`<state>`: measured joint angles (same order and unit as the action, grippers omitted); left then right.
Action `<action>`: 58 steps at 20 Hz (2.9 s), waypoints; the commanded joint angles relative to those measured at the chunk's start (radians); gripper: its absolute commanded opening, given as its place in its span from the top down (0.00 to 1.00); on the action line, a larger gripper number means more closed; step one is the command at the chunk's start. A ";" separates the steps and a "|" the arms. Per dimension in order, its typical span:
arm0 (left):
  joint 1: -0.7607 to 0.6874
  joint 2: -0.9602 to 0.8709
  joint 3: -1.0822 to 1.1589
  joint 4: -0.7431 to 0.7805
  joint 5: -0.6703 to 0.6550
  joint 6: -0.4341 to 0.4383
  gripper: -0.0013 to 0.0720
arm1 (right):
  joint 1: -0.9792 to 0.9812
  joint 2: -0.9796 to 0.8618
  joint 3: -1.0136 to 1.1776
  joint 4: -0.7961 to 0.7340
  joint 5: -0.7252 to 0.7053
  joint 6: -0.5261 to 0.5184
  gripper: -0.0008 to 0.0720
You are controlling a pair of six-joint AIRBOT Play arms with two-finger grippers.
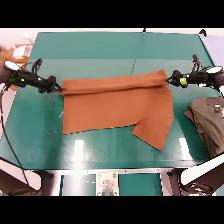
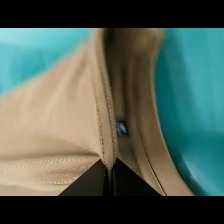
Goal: Fold the shirts.
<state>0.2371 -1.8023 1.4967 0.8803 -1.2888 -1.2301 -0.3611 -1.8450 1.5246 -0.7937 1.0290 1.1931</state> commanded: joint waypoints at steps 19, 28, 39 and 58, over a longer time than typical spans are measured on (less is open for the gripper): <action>0.085 0.569 -0.635 0.113 -0.054 -0.223 0.34 | -0.283 0.531 -0.526 -0.090 0.181 0.138 0.64; 0.082 1.105 -1.370 -0.175 0.340 -0.251 0.34 | -0.312 0.769 -0.984 -0.076 0.060 0.148 0.58; -0.167 0.863 -1.421 -0.798 0.761 0.095 0.34 | -0.301 0.768 -0.985 -0.045 0.007 0.131 0.55; 0.138 0.807 -1.179 -0.428 0.546 0.114 0.95 | 0.006 0.768 -1.255 0.110 -0.075 0.170 0.54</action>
<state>0.3691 -0.9947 0.3096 0.4248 -0.7238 -1.1168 -0.4206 -1.0748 0.2890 -0.7643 1.0374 1.4006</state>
